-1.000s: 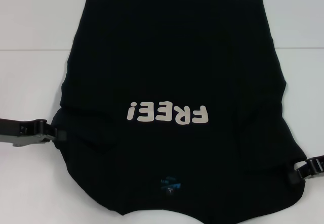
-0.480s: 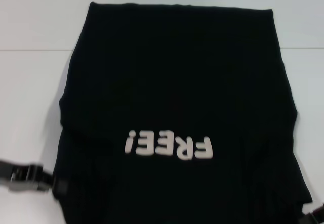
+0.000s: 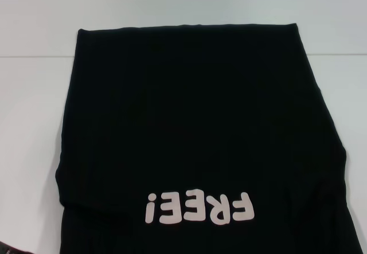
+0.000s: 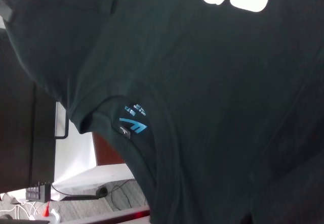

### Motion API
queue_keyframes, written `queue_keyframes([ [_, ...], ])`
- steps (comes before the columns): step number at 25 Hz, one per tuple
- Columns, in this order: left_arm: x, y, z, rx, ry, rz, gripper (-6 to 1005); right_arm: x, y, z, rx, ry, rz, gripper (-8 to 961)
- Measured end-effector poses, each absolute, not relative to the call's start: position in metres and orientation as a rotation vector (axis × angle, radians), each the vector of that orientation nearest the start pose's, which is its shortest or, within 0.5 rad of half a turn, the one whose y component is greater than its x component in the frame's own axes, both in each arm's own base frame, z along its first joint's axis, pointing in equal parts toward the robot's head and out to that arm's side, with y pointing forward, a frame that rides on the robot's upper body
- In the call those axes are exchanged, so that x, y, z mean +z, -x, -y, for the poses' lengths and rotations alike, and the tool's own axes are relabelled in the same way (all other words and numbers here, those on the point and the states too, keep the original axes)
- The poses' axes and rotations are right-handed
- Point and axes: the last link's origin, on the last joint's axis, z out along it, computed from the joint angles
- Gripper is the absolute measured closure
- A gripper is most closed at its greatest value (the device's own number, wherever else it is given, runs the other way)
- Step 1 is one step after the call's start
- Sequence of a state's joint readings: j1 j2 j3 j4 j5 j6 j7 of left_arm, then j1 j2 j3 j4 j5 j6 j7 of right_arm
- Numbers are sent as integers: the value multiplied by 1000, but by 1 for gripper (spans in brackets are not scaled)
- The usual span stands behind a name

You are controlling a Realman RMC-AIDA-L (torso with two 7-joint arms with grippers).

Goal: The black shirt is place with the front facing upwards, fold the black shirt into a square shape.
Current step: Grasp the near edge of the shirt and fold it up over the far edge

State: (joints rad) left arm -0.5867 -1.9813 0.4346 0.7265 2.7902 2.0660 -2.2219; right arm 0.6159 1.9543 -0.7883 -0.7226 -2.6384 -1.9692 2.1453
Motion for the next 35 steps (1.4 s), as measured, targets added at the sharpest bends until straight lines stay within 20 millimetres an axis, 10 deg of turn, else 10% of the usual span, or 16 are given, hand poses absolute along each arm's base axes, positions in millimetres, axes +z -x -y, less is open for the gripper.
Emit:
queue_keyframes([
  [9,59,290,-293,-349,2573,2014,896,54,-291,-291,200,2780,-1787,930],
  [18,84,301,-341,-956,2133,1859,893,80,-296,-306,1116,2375,-1684,929],
  [35,32,317,-369,-1177,1738,1652,889,3,-314,-354,1115,1878,-1353,930],
])
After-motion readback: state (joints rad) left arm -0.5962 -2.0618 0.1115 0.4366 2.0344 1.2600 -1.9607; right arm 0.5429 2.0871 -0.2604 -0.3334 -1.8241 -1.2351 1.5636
